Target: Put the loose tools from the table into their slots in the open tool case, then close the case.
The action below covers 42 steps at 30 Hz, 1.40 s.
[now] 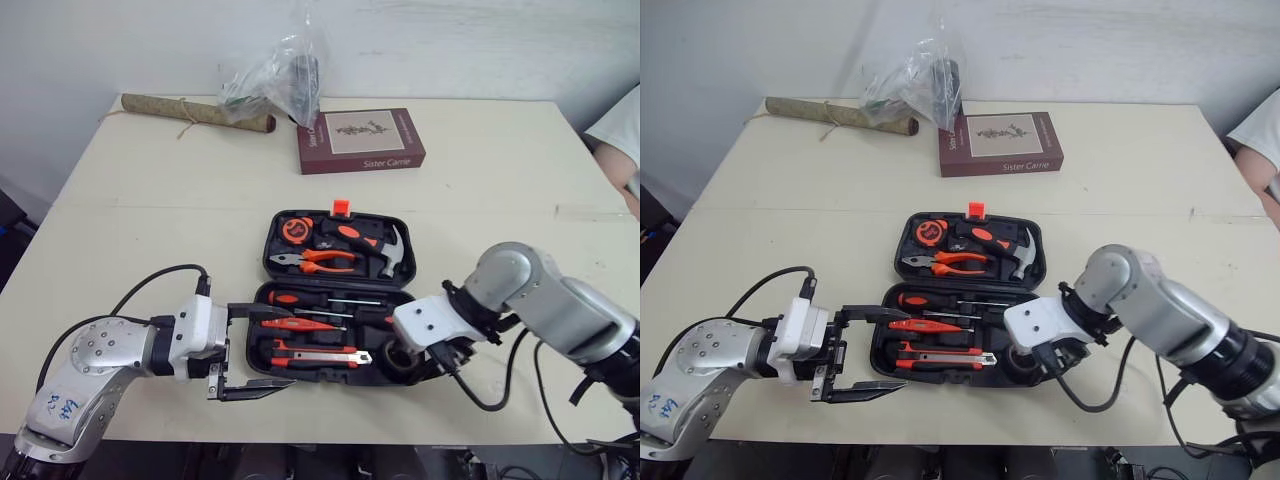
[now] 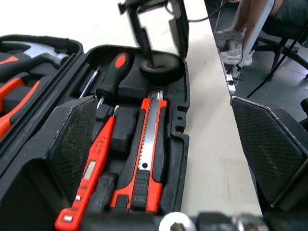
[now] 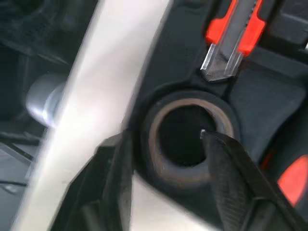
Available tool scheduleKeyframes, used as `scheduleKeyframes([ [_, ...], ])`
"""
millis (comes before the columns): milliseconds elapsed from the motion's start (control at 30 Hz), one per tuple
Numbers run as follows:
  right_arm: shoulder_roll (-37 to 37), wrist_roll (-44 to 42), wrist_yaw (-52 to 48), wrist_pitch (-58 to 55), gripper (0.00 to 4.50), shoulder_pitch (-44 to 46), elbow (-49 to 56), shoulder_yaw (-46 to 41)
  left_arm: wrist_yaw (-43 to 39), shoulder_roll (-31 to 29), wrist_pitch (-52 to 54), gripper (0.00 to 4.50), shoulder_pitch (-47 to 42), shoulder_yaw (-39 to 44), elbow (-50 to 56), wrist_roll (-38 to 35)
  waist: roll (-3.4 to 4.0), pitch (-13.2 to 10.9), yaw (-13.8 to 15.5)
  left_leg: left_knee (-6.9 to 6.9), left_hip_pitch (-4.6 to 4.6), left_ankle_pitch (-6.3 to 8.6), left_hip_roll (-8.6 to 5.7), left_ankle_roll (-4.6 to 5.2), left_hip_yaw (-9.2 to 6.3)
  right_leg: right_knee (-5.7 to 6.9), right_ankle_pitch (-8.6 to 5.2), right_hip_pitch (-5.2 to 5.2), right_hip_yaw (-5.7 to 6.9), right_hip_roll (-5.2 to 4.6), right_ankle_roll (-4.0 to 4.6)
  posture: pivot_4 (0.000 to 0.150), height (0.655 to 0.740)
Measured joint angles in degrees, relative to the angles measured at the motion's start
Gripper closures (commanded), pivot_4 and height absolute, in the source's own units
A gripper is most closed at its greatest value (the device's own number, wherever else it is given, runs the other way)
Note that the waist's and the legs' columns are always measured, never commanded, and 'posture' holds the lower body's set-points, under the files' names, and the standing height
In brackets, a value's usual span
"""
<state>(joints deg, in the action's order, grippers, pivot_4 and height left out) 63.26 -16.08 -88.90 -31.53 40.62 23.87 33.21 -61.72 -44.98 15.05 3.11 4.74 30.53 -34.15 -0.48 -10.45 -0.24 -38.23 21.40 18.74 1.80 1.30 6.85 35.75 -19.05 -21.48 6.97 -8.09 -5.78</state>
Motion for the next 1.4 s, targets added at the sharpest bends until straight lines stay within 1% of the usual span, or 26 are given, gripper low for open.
scheduleKeyframes([
  [67, 2.9, -5.6, 0.0, 0.1, 2.27, 1.5, 0.0, -0.3, -0.2, 0.0, -0.5, 0.0, 0.0, 0.2, -0.1, 0.1, 0.01, 0.0, -0.1, 0.0, -0.01, 0.0, 0.02, 0.0, 0.0, 0.01, 0.0, 0.0, 0.02, 0.0, 0.0, 0.15, 0.74],
  [133, 3.8, -9.9, -0.1, 0.2, 2.27, 1.2, -0.4, -1.9, -0.4, 0.0, -1.0, 0.0, 0.0, 0.5, -0.3, 0.3, 0.01, 0.0, -0.2, 0.02, -0.03, 0.0, 0.03, 0.0, 0.0, 0.02, -0.01, 0.0, 0.02, 0.01, 0.01, 0.15, 0.74],
  [167, 3.5, -13.6, -0.1, 0.3, 2.27, 0.2, -1.4, -3.6, -0.4, 0.0, -1.3, 0.0, -0.1, 0.7, -0.7, 0.5, 0.01, 0.0, -0.2, 0.03, -0.03, 0.0, 0.03, 0.0, 0.0, 0.02, -0.01, 0.0, 0.02, 0.01, 0.01, 0.15, 0.74],
  [200, 3.0, -17.2, -0.1, 0.5, 2.5, -1.2, -2.2, -5.5, -0.4, 0.0, -1.5, 0.0, -0.1, 0.9, -1.1, 0.6, 0.01, 0.0, -0.2, 0.05, -0.03, 0.0, 0.03, 0.0, 0.0, 0.01, -0.01, 0.01, 0.03, 0.02, 0.01, 0.15, 0.74],
  [267, 0.6, -23.8, -0.1, 0.1, 3.09, -4.1, -3.7, -9.6, -0.3, 0.0, -2.0, 0.0, 0.0, 1.1, -1.9, 0.8, 0.0, 0.0, -0.1, 0.07, -0.02, 0.0, 0.05, 0.0, 0.0, 0.0, -0.01, 0.02, 0.05, 0.05, 0.01, 0.15, 0.74],
  [333, -1.7, -26.7, -0.1, 0.0, 4.12, -6.7, -5.3, -12.7, -0.3, 0.0, -2.1, 0.0, 0.0, 1.1, -2.0, 0.9, -0.01, 0.0, 0.0, 0.06, -0.02, 0.0, 0.02, 0.02, 0.01, 0.0, 0.0, 0.02, 0.05, 0.02, 0.01, 0.15, 0.74],
  [367, -4.0, -27.4, -0.1, 1.1, 4.45, -9.0, -6.9, -15.1, -0.3, 0.0, -2.3, 0.0, 0.0, 1.3, -2.1, 0.9, -0.05, 0.0, 0.1, 0.04, -0.02, 0.0, 0.03, 0.02, -0.01, -0.01, 0.0, 0.05, 0.07, 0.03, 0.0, 0.15, 0.74],
  [467, -11.2, -27.5, 0.9, 6.1, 4.45, -15.0, -10.5, -18.9, -0.3, 0.0, -2.6, 0.0, 0.1, 1.6, -2.3, 1.0, -0.08, 0.0, 0.1, 0.03, -0.02, 0.0, 0.01, 0.04, 0.0, 0.0, 0.0, 0.06, 0.08, 0.03, 0.0, 0.15, 0.74],
  [567, -16.9, -23.8, 2.9, 11.7, 4.45, -18.3, -13.0, -19.7, -0.3, 0.0, -2.6, 0.0, 0.1, 1.8, -2.3, 1.0, -0.07, 0.0, 0.1, 0.03, -0.02, -0.01, 0.0, 0.04, 0.01, 0.05, 0.0, 0.04, 0.07, 0.03, -0.01, 0.15, 0.74],
  [600, -17.6, -22.6, 3.2, 13.1, 4.45, -18.8, -13.5, -19.8, -0.3, 0.0, -2.6, 0.0, 0.1, 1.8, -2.3, 1.0, -0.07, 0.0, 0.1, 0.03, -0.02, -0.01, -0.01, 0.04, 0.02, 0.06, 0.0, 0.03, 0.07, 0.02, -0.01, 0.15, 0.74],
  [633, -18.5, -19.0, 3.1, 16.6, 4.45, -19.5, -15.0, -19.6, -0.3, -0.1, -2.5, 0.0, 0.1, 1.9, -2.3, 1.0, -0.07, 0.0, 0.1, 0.03, -0.02, -0.01, -0.02, 0.04, 0.02, 0.05, 0.0, 0.03, 0.07, 0.03, -0.01, 0.15, 0.74],
  [800, -19.4, -8.1, 3.2, 26.1, 4.45, -23.5, -21.4, -16.5, -0.4, -1.0, -1.6, 0.0, 0.1, 2.3, -2.2, 0.9, -0.07, 0.0, 0.2, 0.04, -0.02, -0.01, -0.02, 0.04, 0.02, 0.04, 0.0, 0.03, 0.09, 0.07, -0.01, 0.15, 0.74],
  [900, -19.9, -4.7, 2.8, 35.5, 4.45, -23.8, -24.1, -16.0, -0.4, -1.3, -0.9, 0.0, -0.1, 3.3, -2.2, 0.8, -0.09, 0.0, 0.1, 0.03, -0.19, -0.02, -0.01, 0.04, 0.04, 0.04, 0.0, 0.17, 0.06, 0.11, -0.01, 0.15, 0.74],
  [967, -20.1, -4.0, 2.8, 39.3, 4.45, -23.8, -25.0, -15.9, -0.4, -1.4, -0.6, 0.0, -0.2, 3.5, -2.2, 0.7, -0.13, 0.0, 0.1, 0.04, -0.32, -0.02, 0.02, 0.03, 0.02, 0.01, 0.0, 0.31, 0.07, 0.12, -0.01, 0.15, 0.74],
  [1067, -21.4, -5.2, 3.4, 37.8, 4.45, -25.0, -25.8, -17.2, -0.1, -1.2, -0.4, 0.0, -0.5, 3.8, -2.3, 0.7, -0.32, 0.1, 0.1, 0.03, -0.32, -0.03, 0.06, 0.0, -0.07, 0.01, 0.01, 0.36, 0.08, 0.1, -0.01, 0.15, 0.74],
  [1167, -21.6, -7.8, 3.5, 34.5, 4.45, -25.7, -25.2, -18.7, 1.4, -0.3, 0.1, 0.0, -1.4, 4.2, -2.6, 0.5, -0.21, 0.1, 0.1, 0.03, -0.29, -0.03, 0.04, 0.0, -0.07, 0.04, 0.01, 0.32, 0.08, 0.04, 0.0, 0.15, 0.74],
  [1233, -20.7, -9.7, 4.6, 30.6, 4.45, -26.1, -24.2, -21.1, 3.8, 0.2, 0.6, 0.0, -2.2, 6.0, -4.5, 0.7, -0.15, 0.0, 0.1, 0.05, -0.19, -0.03, 0.04, 0.0, -0.08, 0.06, 0.01, 0.22, 0.08, 0.04, 0.0, 0.15, 0.74],
  [1333, -19.7, -12.9, 7.7, 26.0, 4.5, -26.2, -22.0, -26.5, 7.4, 0.5, 0.1, 0.75, -2.2, 9.5, -9.5, 3.0, -0.09, 0.0, 0.0, 0.08, -0.14, -0.03, 0.03, 0.01, -0.05, 0.08, 0.0, 0.12, 0.09, 0.06, 0.01, 0.15, 0.74],
  [1400, -18.6, -13.1, 10.0, 25.0, 4.5, -25.8, -22.5, -29.8, 10.2, 1.1, -0.3, 1.55, -2.5, 10.8, -12.8, 5.3, -0.09, 0.0, 0.1, 0.08, -0.13, -0.03, 0.01, 0.01, -0.03, 0.07, 0.0, 0.12, 0.1, 0.05, 0.0, 0.15, 0.74],
])
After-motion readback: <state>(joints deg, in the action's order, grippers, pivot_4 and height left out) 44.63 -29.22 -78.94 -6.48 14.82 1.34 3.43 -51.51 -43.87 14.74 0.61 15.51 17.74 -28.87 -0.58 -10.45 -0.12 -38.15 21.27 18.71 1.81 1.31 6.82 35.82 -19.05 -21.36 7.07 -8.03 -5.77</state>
